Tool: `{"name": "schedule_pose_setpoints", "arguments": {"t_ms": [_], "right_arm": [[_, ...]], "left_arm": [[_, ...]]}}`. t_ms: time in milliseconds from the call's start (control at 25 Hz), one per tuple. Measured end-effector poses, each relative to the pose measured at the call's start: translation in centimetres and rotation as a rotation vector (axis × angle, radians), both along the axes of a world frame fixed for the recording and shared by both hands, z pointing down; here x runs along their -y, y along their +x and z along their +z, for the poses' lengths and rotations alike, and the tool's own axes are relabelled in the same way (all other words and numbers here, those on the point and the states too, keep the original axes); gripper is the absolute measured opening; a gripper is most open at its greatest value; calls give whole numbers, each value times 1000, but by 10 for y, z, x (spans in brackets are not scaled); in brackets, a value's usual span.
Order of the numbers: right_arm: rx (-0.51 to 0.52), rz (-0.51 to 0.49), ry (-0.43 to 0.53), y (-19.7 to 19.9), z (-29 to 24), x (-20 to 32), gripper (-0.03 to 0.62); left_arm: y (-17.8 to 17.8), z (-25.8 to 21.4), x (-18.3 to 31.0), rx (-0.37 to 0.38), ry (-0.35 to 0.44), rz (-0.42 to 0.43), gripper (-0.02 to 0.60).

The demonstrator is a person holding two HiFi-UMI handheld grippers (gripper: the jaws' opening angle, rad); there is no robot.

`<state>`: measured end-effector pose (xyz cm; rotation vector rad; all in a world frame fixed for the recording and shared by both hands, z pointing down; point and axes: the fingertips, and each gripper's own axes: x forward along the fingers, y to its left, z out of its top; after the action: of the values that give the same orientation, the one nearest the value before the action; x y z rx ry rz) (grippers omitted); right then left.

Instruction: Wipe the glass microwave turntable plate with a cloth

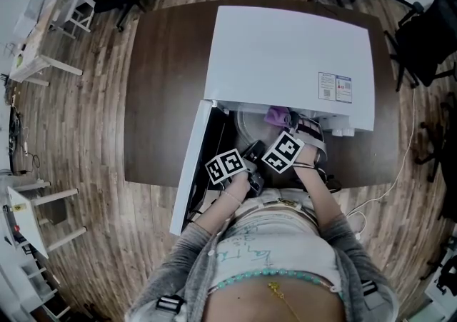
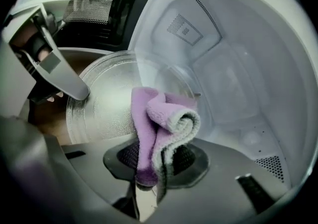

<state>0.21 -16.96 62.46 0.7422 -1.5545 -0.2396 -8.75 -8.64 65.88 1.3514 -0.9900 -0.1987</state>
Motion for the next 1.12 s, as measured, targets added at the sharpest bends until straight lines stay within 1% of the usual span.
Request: {"name": "schedule_pose_setpoints", "arguments": {"t_ms": [200,400,600,800,960,1120], "right_arm": [[-29,-39,-2,-4,1,-5,115],[-21,-87,-13,-14,3,-13,115],[6,-100,-16,-24,3,-16,115],[16,-134,-1,-38,3,-11,115],[22,-131,15,-42,0,2,115],[14,-92,28,-34,-3,14,115]], "left_arm": [[1,0,0,2,-1,7,92],[2,0,0,5,2,18,92],[1,0,-1,8,4,25,92],[4,2,-2,12,-1,43,94],[4,2,-1,6,-5,47,94],[1,2,-2,8,-4,45,94]]}}
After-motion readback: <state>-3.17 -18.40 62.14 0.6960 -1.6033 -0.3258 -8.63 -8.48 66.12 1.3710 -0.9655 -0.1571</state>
